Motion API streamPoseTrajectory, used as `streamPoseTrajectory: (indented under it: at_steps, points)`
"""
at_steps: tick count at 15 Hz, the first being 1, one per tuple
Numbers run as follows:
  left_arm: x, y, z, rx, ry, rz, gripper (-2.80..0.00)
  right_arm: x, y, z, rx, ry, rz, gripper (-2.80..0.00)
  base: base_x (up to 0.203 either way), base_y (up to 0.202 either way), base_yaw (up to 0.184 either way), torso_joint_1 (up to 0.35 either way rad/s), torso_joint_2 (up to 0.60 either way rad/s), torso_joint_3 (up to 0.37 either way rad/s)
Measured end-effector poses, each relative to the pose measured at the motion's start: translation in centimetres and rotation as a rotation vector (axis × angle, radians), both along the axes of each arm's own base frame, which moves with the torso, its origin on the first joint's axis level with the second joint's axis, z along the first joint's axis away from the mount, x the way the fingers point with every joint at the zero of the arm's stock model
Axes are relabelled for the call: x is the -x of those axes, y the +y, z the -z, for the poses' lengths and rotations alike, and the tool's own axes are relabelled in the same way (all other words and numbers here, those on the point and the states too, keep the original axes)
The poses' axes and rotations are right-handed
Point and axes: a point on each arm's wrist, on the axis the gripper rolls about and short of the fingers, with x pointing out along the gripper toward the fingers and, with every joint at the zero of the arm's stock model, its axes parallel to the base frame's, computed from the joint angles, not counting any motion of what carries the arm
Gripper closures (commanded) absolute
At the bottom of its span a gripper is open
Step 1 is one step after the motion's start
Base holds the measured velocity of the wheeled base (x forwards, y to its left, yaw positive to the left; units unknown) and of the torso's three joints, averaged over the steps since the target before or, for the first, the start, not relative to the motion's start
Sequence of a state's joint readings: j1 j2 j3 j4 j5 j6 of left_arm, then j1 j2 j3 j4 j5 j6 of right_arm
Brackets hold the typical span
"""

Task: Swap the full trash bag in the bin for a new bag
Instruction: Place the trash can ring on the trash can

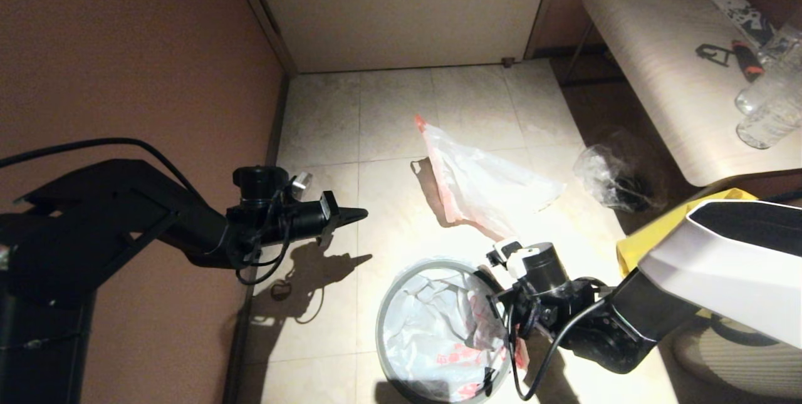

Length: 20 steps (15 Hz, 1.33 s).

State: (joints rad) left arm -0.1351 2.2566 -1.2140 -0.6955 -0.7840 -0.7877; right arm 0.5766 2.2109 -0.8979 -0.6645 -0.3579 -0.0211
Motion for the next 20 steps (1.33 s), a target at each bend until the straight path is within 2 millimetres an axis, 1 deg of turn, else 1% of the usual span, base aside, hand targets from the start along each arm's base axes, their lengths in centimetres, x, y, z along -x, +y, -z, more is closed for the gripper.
streamPoseTrajectory:
  at_steps: [4,9,10,14,17,20]
  points:
    - [0.0,0.0,0.0,0.000,0.001,0.001,0.00,0.0,0.0,0.2,0.005,0.000,-0.003,-2.80,0.000,0.000,0.000,0.000,0.00,0.000]
    - [0.0,-0.1,0.0,0.000,0.000,0.001,0.00,-0.4,0.1,1.1,0.037,0.011,-0.016,-2.80,0.000,0.000,0.000,0.000,0.00,0.000]
    - [0.0,-0.1,0.0,0.001,0.000,0.001,0.00,-0.4,0.1,1.1,0.036,0.010,-0.016,0.00,0.000,0.000,0.000,0.000,0.00,0.000]
    - [0.0,0.0,0.0,0.000,0.000,0.001,0.00,-0.5,0.2,0.9,0.025,-0.007,-0.016,0.00,0.000,0.000,0.000,0.000,0.00,0.000]
    - [0.0,0.0,0.0,0.000,0.000,0.001,0.00,-0.8,0.1,1.8,0.030,0.007,-0.009,0.00,0.000,0.000,0.000,0.000,0.00,0.000]
    - [0.0,0.0,0.0,0.000,0.000,0.001,0.00,-1.1,0.1,2.0,0.030,0.006,-0.008,0.00,0.000,0.000,0.000,0.000,0.00,0.000]
